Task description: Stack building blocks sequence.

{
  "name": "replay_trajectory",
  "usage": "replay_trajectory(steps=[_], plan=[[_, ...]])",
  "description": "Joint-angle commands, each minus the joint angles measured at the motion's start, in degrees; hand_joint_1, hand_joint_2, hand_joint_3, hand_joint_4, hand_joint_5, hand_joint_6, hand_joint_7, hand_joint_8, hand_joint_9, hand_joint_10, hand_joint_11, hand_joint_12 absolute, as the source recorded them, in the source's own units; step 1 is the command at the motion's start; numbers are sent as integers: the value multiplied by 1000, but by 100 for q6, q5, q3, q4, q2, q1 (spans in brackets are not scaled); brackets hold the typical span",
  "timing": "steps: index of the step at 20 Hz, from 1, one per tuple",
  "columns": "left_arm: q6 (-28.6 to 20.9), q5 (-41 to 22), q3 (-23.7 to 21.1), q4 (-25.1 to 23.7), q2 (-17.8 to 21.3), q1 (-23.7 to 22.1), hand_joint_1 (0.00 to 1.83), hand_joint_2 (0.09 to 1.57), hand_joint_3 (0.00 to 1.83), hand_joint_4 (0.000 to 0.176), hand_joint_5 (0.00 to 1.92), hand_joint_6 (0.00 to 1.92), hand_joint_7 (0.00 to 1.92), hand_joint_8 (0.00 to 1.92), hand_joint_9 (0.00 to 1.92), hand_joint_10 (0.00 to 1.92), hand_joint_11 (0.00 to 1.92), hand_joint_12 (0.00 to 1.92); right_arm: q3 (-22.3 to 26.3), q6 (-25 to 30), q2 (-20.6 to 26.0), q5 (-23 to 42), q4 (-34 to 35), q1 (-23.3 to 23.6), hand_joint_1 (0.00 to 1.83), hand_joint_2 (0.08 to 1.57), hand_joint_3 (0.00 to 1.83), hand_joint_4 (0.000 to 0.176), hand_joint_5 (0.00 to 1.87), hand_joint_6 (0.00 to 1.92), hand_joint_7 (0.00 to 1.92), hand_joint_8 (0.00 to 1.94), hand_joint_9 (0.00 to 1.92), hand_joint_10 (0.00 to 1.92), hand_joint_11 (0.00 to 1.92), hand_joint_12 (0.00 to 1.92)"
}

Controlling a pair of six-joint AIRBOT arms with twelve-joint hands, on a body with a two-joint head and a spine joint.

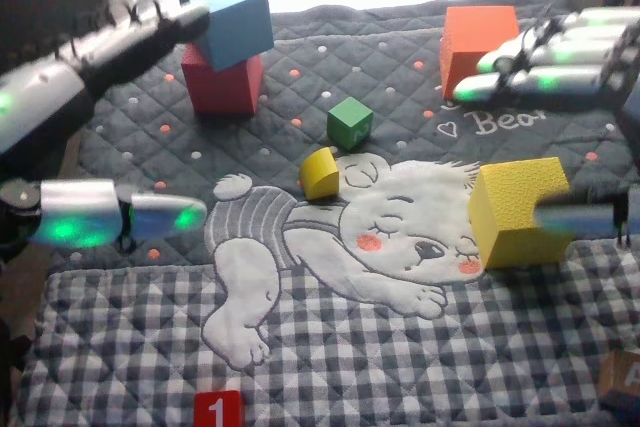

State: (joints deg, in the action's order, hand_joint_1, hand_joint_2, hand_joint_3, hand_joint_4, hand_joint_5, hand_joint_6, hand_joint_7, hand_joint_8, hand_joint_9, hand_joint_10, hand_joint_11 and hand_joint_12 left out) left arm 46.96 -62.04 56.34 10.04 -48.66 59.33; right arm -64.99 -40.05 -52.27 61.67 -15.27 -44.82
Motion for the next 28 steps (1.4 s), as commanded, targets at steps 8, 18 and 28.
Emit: replay_trajectory(steps=[8,18,28], plan=[[-151,-995,-5,390,-22,178,799,986,13,110,83,5,0,0,0,0,0,0,-347,429,-402,-517,-185,69,678,855,2,173,125,3,121,11,166,3,130,327],[-297,-953,42,453,-134,297,830,1008,5,120,80,0,0,0,0,0,12,7,-454,429,-443,-684,-187,135,1234,1162,2,0,921,899,892,1346,838,1311,745,1740],[-380,-980,80,487,-201,383,898,1007,0,112,105,7,0,0,0,0,0,0,-1039,-343,-617,-176,667,1369,1239,1114,0,0,920,1015,1050,978,1025,968,938,1332]])
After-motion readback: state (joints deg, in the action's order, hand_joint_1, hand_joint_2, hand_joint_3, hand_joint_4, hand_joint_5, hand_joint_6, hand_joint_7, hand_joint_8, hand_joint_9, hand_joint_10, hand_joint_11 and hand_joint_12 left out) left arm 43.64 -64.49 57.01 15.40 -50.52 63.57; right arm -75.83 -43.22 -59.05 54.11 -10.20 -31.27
